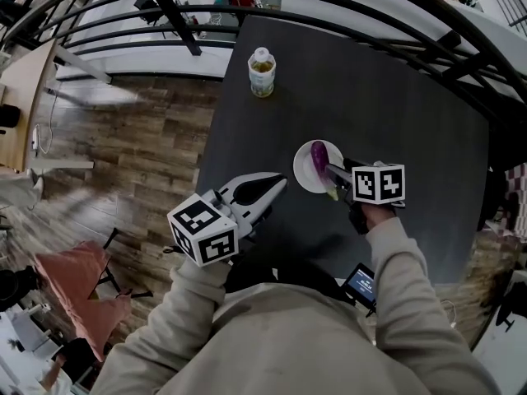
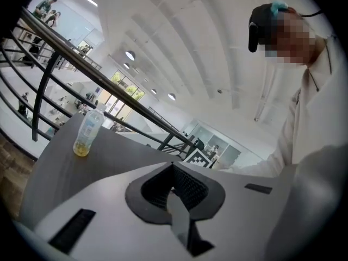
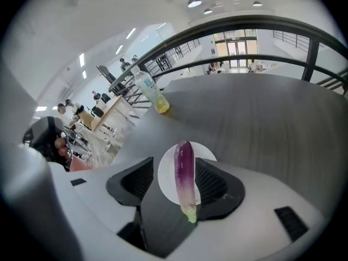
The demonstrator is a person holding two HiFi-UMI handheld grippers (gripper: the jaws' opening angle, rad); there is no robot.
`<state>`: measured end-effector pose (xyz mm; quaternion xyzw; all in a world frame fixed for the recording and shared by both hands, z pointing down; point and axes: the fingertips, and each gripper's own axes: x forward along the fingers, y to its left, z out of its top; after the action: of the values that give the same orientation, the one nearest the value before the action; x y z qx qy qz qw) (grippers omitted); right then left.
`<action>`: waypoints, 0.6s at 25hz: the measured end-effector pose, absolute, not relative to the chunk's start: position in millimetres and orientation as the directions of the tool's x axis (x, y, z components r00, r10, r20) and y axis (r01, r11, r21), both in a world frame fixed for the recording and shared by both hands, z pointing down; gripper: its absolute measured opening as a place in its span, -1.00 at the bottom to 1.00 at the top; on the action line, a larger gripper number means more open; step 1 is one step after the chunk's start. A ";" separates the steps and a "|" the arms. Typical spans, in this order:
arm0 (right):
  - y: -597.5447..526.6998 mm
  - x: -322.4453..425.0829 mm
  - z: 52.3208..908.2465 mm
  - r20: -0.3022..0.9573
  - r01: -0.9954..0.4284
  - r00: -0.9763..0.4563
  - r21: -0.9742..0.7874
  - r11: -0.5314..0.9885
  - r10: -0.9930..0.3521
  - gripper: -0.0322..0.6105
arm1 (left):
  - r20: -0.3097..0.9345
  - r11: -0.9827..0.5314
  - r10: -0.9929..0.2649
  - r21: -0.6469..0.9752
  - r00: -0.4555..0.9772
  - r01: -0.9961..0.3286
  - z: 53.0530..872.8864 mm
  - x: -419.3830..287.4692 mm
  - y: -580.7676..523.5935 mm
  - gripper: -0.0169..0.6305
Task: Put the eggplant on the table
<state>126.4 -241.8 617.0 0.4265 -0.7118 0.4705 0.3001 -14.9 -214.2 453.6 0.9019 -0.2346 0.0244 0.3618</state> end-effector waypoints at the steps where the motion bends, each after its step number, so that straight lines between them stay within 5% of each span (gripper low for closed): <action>1: -241.7 127.2 604.6 0.814 -0.883 -0.469 -0.427 0.195 -0.342 -0.13 | 0.212 -0.640 -0.399 0.633 0.892 -0.436 447.3 -13.9 -214.4 -0.93; 10: -229.0 138.7 458.8 0.562 -0.770 -0.632 -0.529 0.355 -0.533 -0.24 | 0.148 -0.773 -0.334 0.522 0.931 -0.360 379.6 17.2 -231.7 -0.93; 15: -219.4 151.8 356.9 0.338 -0.731 -0.663 -0.484 0.481 -0.668 -0.64 | 0.096 -0.862 -0.264 0.422 0.960 -0.280 325.1 43.7 -229.9 -0.93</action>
<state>151.8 -219.4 356.9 0.4072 -0.8589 0.3064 0.0516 43.7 -229.9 325.1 0.9648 -0.1411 0.0173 0.2214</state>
